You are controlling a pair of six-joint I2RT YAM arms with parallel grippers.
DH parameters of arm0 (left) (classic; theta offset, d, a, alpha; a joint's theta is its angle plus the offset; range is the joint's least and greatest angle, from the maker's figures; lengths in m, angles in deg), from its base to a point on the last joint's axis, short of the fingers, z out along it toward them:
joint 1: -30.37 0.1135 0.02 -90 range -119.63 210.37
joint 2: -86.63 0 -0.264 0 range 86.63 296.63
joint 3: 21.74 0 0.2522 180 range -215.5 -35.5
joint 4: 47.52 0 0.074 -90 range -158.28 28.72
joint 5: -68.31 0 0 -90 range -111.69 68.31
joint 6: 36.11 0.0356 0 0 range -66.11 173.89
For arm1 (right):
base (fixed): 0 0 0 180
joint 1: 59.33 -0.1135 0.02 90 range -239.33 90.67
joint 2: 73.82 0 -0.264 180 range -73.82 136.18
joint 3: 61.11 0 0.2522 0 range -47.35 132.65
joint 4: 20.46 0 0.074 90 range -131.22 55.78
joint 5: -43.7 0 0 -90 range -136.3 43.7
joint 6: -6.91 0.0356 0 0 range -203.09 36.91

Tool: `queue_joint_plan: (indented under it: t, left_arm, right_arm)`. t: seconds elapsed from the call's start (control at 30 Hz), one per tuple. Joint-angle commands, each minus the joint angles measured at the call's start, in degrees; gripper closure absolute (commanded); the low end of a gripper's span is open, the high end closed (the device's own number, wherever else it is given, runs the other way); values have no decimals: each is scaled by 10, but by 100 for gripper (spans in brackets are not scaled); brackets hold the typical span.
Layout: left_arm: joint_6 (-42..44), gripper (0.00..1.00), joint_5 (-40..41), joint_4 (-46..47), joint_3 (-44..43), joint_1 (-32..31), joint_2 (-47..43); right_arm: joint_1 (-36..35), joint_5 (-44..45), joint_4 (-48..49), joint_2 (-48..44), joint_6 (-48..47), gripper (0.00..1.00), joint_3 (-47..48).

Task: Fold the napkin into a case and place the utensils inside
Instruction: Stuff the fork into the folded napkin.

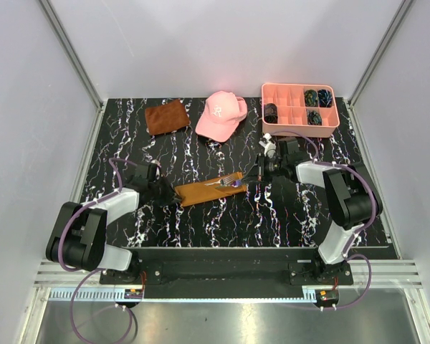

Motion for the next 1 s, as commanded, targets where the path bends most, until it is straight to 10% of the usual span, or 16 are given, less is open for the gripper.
queue_joint_plan:
  t: [0.0, 0.7, 0.97]
  left_arm:
    - [-2, 100, 16, 20, 6, -4, -3]
    - [-1, 100, 12, 28, 14, -7, -8]
    - [8, 91, 11, -4, 3, -7, -69]
  right_arm:
    - [-17, -18, 41, 20, 22, 100, 16]
    - [-75, -23, 63, 102, 50, 92, 71]
    - [-75, 33, -38, 71, 1, 58, 87]
